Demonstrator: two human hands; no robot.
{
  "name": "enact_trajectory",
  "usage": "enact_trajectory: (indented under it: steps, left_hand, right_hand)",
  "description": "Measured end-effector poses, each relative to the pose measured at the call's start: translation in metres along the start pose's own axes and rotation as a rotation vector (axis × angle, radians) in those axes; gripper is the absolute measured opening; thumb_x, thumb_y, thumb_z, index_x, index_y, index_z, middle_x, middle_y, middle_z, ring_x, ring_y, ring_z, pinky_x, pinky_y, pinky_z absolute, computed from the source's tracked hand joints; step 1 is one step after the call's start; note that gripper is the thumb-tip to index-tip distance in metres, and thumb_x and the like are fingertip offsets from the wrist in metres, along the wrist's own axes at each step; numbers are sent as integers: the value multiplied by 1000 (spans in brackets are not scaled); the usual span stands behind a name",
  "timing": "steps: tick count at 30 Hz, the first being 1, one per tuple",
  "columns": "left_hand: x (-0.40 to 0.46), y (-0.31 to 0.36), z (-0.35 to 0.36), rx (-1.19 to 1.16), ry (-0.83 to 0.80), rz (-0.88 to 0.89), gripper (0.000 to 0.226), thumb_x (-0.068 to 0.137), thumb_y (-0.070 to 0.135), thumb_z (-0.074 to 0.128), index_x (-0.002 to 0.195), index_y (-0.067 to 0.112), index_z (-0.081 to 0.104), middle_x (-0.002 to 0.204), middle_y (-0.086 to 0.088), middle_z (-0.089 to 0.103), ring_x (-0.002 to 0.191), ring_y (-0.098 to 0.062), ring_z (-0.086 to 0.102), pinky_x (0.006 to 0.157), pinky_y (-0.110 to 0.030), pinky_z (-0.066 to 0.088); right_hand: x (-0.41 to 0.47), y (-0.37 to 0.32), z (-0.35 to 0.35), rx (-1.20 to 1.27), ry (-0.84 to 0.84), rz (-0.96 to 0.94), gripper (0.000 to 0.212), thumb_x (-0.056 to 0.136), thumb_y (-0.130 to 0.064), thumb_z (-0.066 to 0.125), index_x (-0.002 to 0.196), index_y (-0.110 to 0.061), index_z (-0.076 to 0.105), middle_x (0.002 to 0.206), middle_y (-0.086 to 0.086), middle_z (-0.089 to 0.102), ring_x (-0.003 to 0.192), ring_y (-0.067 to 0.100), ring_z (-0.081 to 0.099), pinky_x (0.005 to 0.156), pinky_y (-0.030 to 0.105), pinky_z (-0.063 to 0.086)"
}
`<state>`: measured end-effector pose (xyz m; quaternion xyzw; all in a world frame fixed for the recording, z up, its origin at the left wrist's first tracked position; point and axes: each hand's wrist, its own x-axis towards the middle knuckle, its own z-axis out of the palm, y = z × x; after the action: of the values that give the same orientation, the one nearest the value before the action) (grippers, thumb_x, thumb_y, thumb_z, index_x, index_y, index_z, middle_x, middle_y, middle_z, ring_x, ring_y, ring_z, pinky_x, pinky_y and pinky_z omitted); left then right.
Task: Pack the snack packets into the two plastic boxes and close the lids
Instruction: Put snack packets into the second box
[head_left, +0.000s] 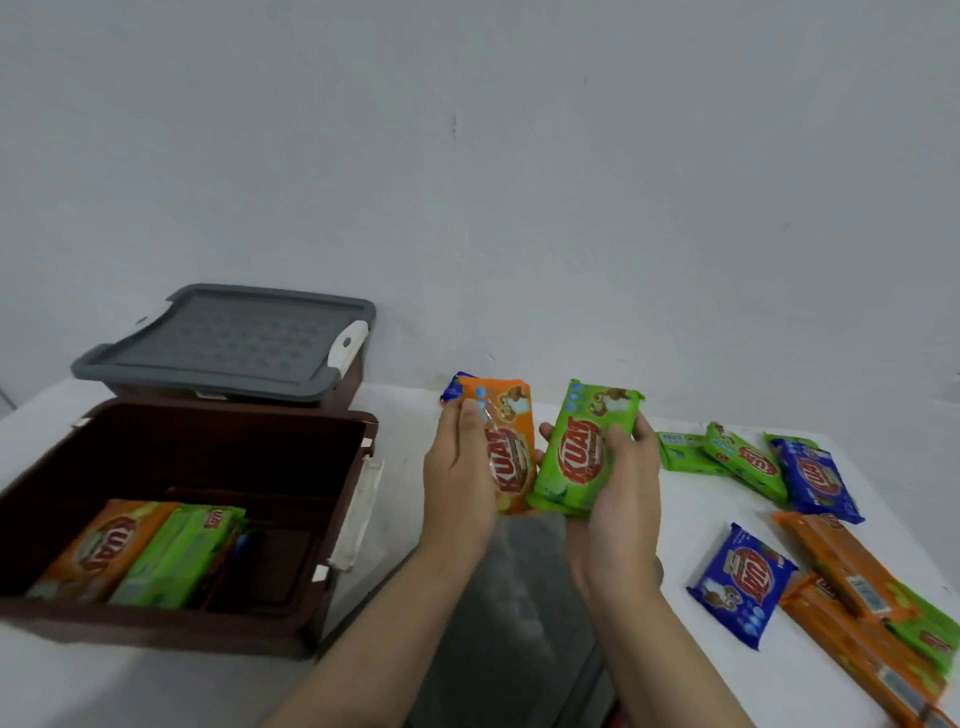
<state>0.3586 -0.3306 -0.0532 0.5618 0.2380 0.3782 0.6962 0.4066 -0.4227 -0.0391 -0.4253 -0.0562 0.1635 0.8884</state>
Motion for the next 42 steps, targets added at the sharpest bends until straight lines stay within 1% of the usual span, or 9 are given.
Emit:
enact_trajectory:
  steps: [2, 7, 14, 18, 22, 30, 35, 38, 42]
  left_hand:
    - [-6, 16, -10, -45, -2, 4, 25, 97, 49, 40, 104, 37, 61, 89, 15, 72, 83, -4, 70, 61, -20, 55]
    - [-21, 55, -50, -58, -57, 148, 6, 91, 37, 62, 95, 35, 60, 94, 2, 73, 85, -18, 73, 66, -34, 60]
    - [-9, 92, -161, 88, 4, 198, 24, 87, 25, 69, 100, 43, 59, 98, 10, 71, 92, -13, 70, 78, -35, 57]
    - [-1, 103, -228, 104, 63, 166, 39, 89, 20, 66, 112, 47, 50, 106, 6, 68, 91, -8, 69, 70, -27, 55]
    - [17, 110, -281, 431, 23, 124, 37, 90, 22, 64, 109, 48, 46, 104, 4, 66, 90, -16, 69, 75, -40, 58]
    - [30, 88, -330, 1275, -89, -81, 26, 91, 13, 54, 115, 14, 46, 112, -14, 54, 99, -32, 56, 81, -41, 47]
    - [21, 81, -330, 1489, -210, -60, 40, 88, 8, 49, 128, 5, 51, 153, -14, 24, 137, -31, 34, 103, -44, 40]
    - [4, 74, -335, 1415, -221, 23, 48, 92, 4, 40, 140, 6, 40, 157, -11, 18, 148, -27, 8, 116, -40, 24]
    - [-28, 62, -343, 1349, -129, 197, 62, 91, 5, 46, 149, 14, 25, 158, -6, 16, 148, -24, 4, 120, -38, 17]
  right_hand:
    - [-13, -2, 9, -11, 47, -23, 23, 101, -23, 45, 113, -37, 57, 105, 6, 73, 95, 25, 72, 77, 44, 58]
    - [-48, 2, 48, 68, 15, -17, 18, 99, -19, 47, 109, -21, 62, 86, 1, 73, 74, 14, 71, 60, 31, 57]
    - [-97, 55, 119, -28, -94, 113, 17, 98, -12, 48, 109, -10, 61, 87, 5, 74, 71, 14, 71, 56, 27, 56]
    - [-117, 100, 155, -136, -126, 191, 20, 98, -11, 47, 113, -17, 60, 88, 5, 75, 76, 18, 72, 63, 33, 59]
    - [-120, 136, 182, -294, -136, 172, 25, 96, -7, 50, 115, -22, 57, 94, 2, 73, 77, 13, 73, 62, 31, 59]
    - [-120, 175, 191, -634, -201, 264, 52, 89, 10, 49, 122, -30, 44, 105, 6, 58, 87, 21, 66, 53, 29, 57]
    - [-129, 177, 184, -708, -258, 362, 69, 90, 10, 46, 143, -31, 31, 115, 9, 56, 94, 26, 67, 66, 37, 61]
    - [-143, 183, 176, -746, -278, 379, 75, 91, 4, 45, 153, -28, 18, 124, 7, 59, 99, 23, 67, 79, 41, 60]
    - [-165, 194, 159, -724, -368, 441, 80, 95, -9, 49, 154, -36, 1, 116, -7, 64, 99, 15, 68, 89, 40, 56]
